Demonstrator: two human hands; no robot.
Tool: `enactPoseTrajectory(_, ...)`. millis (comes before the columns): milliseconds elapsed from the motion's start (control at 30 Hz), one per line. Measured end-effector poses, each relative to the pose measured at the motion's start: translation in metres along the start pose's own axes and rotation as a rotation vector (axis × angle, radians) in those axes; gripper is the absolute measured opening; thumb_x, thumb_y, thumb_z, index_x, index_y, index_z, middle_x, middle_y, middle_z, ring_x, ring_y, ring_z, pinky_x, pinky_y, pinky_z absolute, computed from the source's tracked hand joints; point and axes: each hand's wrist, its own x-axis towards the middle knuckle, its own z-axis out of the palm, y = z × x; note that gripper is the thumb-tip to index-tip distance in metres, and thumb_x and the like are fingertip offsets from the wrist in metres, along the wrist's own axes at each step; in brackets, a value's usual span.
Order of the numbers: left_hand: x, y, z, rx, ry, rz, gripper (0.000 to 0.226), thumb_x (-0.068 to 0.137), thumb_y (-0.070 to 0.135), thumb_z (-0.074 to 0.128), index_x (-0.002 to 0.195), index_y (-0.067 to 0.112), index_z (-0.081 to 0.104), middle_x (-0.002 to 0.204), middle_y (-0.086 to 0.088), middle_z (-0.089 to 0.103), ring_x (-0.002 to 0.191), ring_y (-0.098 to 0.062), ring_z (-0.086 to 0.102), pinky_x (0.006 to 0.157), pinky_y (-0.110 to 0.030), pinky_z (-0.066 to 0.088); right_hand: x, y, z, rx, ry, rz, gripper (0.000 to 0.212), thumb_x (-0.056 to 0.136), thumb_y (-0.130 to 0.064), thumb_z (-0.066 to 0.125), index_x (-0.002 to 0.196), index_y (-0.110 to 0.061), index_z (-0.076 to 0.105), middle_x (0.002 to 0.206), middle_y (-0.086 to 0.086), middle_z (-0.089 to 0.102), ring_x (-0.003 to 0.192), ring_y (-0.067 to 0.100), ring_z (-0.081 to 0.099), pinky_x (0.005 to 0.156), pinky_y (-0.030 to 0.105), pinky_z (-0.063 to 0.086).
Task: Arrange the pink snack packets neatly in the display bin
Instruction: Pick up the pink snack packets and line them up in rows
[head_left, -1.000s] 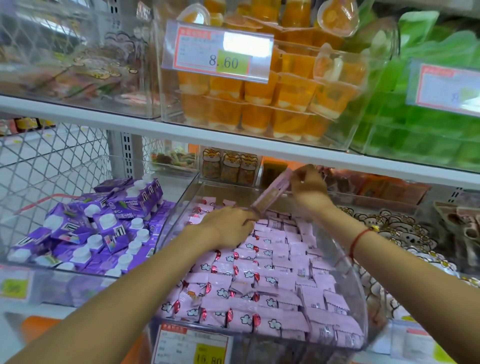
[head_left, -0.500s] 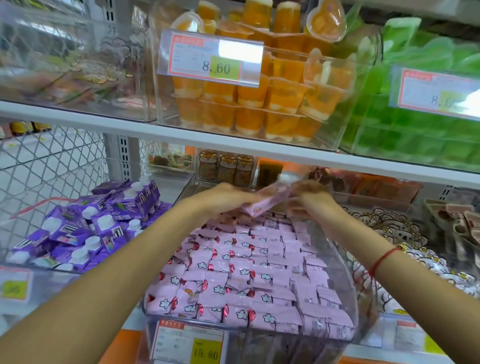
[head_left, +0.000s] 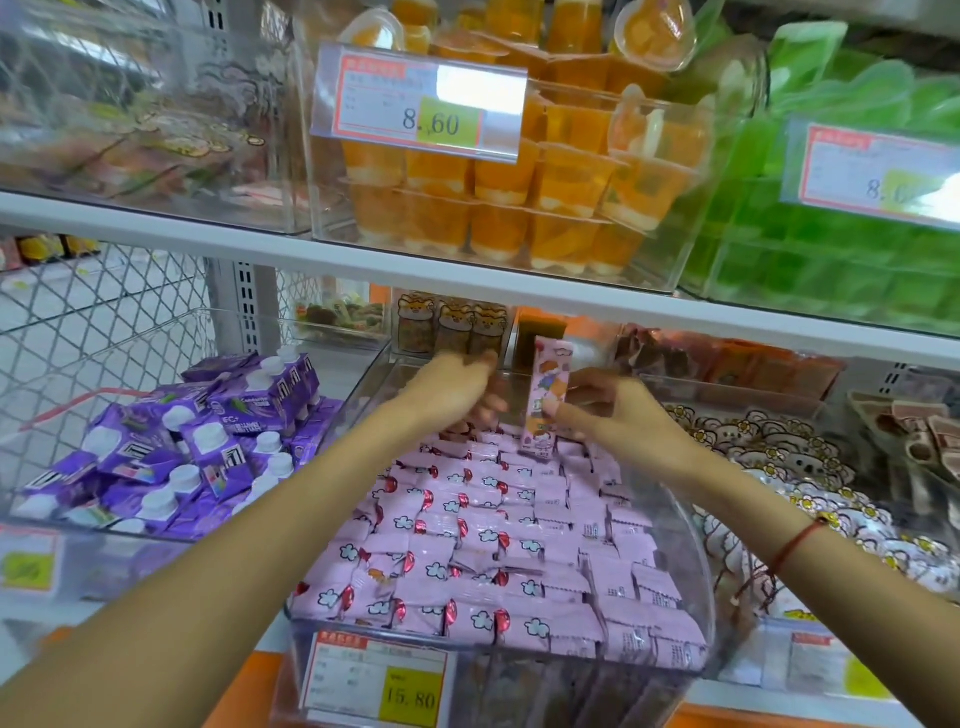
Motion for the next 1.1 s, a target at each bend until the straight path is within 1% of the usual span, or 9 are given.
enactPoseTrajectory(100,0.001,-0.013,0.006,0.405,-0.031,0.101,0.030,0.101,0.020,0.039,0.127,0.018,0.054,0.125,-0.002,0.060,0.110,-0.019,0.058,0.097,-0.035,0.044,0.000,0.000,0.000,0.071,0.025,0.022,0.016,0.091,-0.020,0.060,0.104,-0.018,0.051,0.091,-0.012,0.062,0.069,-0.015,0.061,0.057,0.001,0.044)
enactPoseTrajectory(200,0.000,-0.027,0.010,0.678,-0.151,0.145,0.036,0.101,0.019,0.035,0.134,0.020,0.049,0.130,-0.010,0.056,0.107,-0.025,0.054,0.084,-0.034,0.045,0.004,0.000,0.001,0.082,0.072,0.038,0.036,0.093,-0.019,0.056,0.121,-0.020,0.032,0.092,-0.008,0.062,0.069,-0.008,0.064,0.064,0.007,0.047)
enactPoseTrajectory(267,0.002,-0.032,0.010,0.789,-0.168,0.155,0.039,0.101,0.022,0.032,0.137,0.024,0.046,0.138,-0.008,0.050,0.118,-0.028,0.049,0.092,-0.040,0.044,0.012,0.000,0.002,0.093,0.122,0.076,0.051,0.094,-0.019,0.055,0.131,-0.025,0.021,0.091,-0.006,0.064,0.071,-0.001,0.066,0.070,0.016,0.049)
enactPoseTrajectory(400,0.003,-0.032,0.009,0.857,-0.182,0.160,0.041,0.102,0.028,0.029,0.142,0.032,0.040,0.154,0.006,0.031,0.140,-0.025,0.027,0.109,-0.047,0.032,0.041,0.001,0.009,0.239,0.315,0.171,0.052,0.093,-0.008,0.056,0.133,-0.014,0.023,0.102,0.005,0.052,0.066,0.005,0.057,0.048,0.009,0.047)
enactPoseTrajectory(467,0.005,-0.033,0.008,0.858,-0.203,0.157,0.041,0.103,0.028,0.028,0.142,0.032,0.039,0.154,0.005,0.031,0.141,-0.025,0.026,0.110,-0.047,0.031,0.054,0.006,0.016,0.060,0.346,0.190,0.046,0.094,-0.013,0.055,0.130,-0.010,0.027,0.118,0.013,0.055,0.081,0.019,0.058,0.060,0.017,0.051)
enactPoseTrajectory(567,0.008,-0.035,0.006,0.829,-0.217,0.140,0.041,0.103,0.029,0.027,0.142,0.033,0.039,0.153,0.002,0.033,0.139,-0.026,0.028,0.109,-0.045,0.033,0.064,0.016,0.026,-0.119,0.213,0.172,0.035,0.096,-0.014,0.050,0.125,-0.011,0.030,0.121,0.018,0.057,0.098,0.029,0.060,0.085,0.036,0.054)
enactPoseTrajectory(833,0.009,-0.038,0.006,0.805,-0.220,0.146,0.042,0.103,0.029,0.026,0.143,0.034,0.038,0.154,0.006,0.029,0.140,-0.027,0.026,0.110,-0.046,0.030,0.075,0.002,0.023,-0.525,0.076,-0.005,0.030,0.084,-0.012,0.062,0.107,-0.021,0.044,0.091,-0.002,0.056,0.073,0.013,0.054,0.055,0.019,0.038)
enactPoseTrajectory(967,0.010,-0.040,0.006,0.800,-0.220,0.141,0.042,0.103,0.028,0.026,0.143,0.034,0.038,0.153,0.000,0.032,0.139,-0.027,0.028,0.109,-0.048,0.031,0.072,0.005,0.029,-0.675,-0.044,0.057,0.014,0.085,-0.023,0.066,0.094,-0.015,0.057,0.101,0.002,0.062,0.085,0.016,0.053,0.074,0.025,0.045)
enactPoseTrajectory(1100,0.010,-0.041,0.007,0.791,-0.215,0.136,0.042,0.103,0.028,0.026,0.142,0.036,0.037,0.153,-0.002,0.033,0.138,-0.027,0.027,0.108,-0.048,0.032,0.066,0.014,0.040,-0.792,-0.321,0.132,0.030,0.097,-0.012,0.046,0.122,-0.019,0.062,0.115,0.003,0.065,0.086,0.016,0.061,0.073,0.022,0.048)
